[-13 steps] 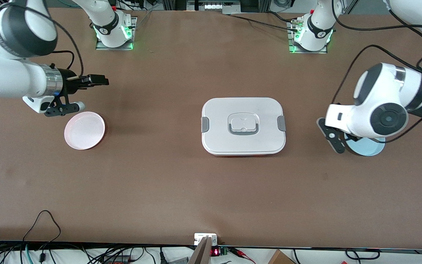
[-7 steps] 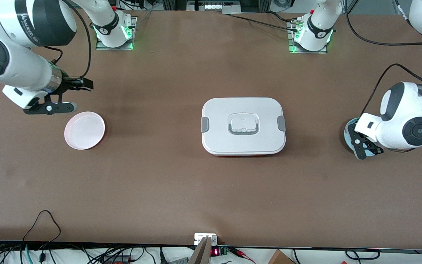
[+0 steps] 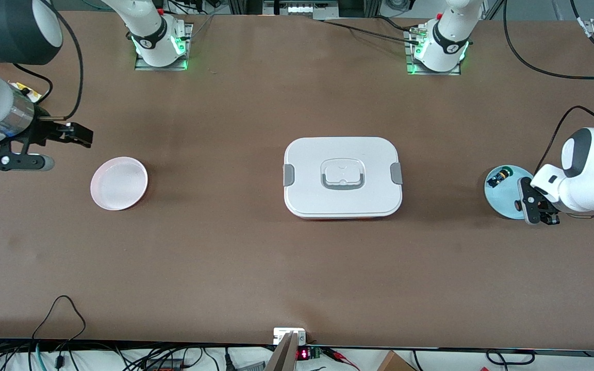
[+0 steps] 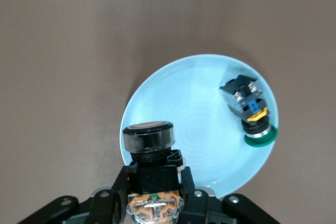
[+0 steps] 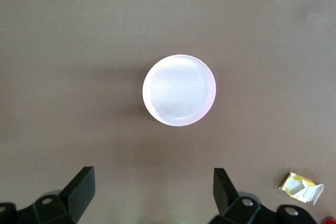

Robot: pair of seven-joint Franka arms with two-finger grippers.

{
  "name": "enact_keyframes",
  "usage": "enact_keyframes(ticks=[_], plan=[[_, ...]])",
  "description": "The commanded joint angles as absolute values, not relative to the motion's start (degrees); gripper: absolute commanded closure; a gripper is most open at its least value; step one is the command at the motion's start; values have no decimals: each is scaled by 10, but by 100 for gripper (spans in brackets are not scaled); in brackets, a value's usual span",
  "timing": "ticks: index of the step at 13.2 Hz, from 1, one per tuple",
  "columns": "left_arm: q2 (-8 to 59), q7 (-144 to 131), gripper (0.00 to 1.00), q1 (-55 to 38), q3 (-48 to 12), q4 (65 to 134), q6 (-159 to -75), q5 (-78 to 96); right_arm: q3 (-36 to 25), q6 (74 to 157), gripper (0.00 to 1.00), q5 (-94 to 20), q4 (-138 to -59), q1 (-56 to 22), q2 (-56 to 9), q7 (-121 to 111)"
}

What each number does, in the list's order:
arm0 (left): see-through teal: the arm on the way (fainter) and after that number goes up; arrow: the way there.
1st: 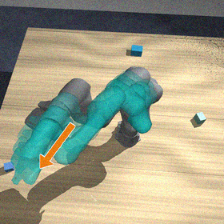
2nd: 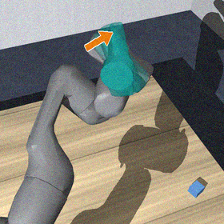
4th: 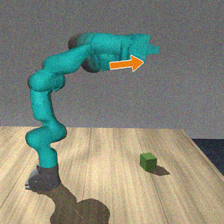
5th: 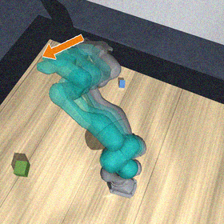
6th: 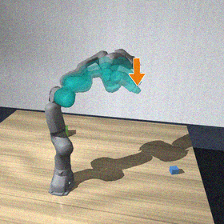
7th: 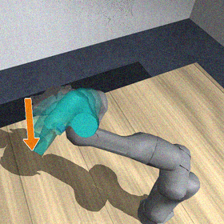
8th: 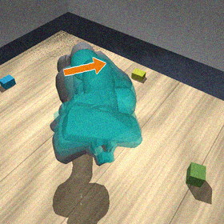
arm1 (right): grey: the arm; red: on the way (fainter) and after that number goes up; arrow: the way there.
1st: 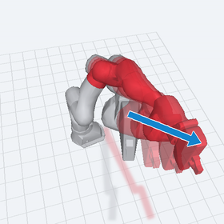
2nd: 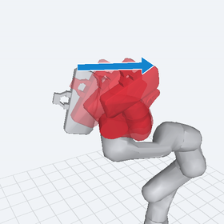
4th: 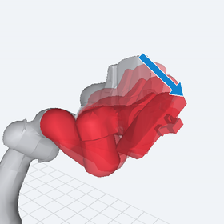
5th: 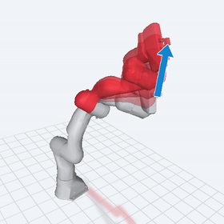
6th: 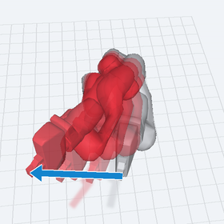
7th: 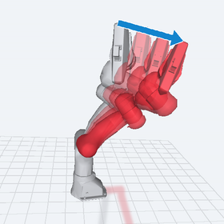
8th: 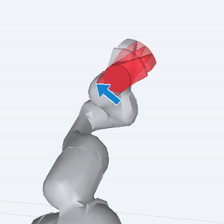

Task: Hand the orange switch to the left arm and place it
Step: 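Lower the switch into the light-blue dish and open the left gripper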

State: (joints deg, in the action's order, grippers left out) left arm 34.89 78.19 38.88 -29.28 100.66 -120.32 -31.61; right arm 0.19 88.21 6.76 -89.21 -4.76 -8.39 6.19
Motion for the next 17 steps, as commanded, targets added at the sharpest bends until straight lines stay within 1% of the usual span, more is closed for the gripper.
enact_keyframes(ticks=[1,3,4,8,11,12,13,15,17], plan=[[377,798,81,408,-302,1012,-1236,-331,6,893,0,68,-923,-22,-63,54],[377,802,81,412,-302,1032,-1256,-331,5,947,0,68,-1008,-19,-5,54],[379,805,81,417,-302,1033,-1258,-339,5,963,0,68,-1035,-19,15,54],[385,806,81,425,-302,1044,-1263,-346,8,913,0,69,-1013,-23,9,55],[381,806,81,429,-302,1055,-1262,-346,7,916,0,65,-1008,-19,5,53],[382,806,79,429,-302,1055,-1263,-346,7,916,0,63,-1003,-19,2,49],[382,806,73,429,-302,1055,-1263,-346,7,917,0,62,-1002,-19,2,27],[382,806,51,428,-303,1050,-1263,-346,6,924,0,55,-998,-18,2,13],[380,805,0,428,-305,1049,-1254,-346,5,934,0,23,-991,-18,1,24]])
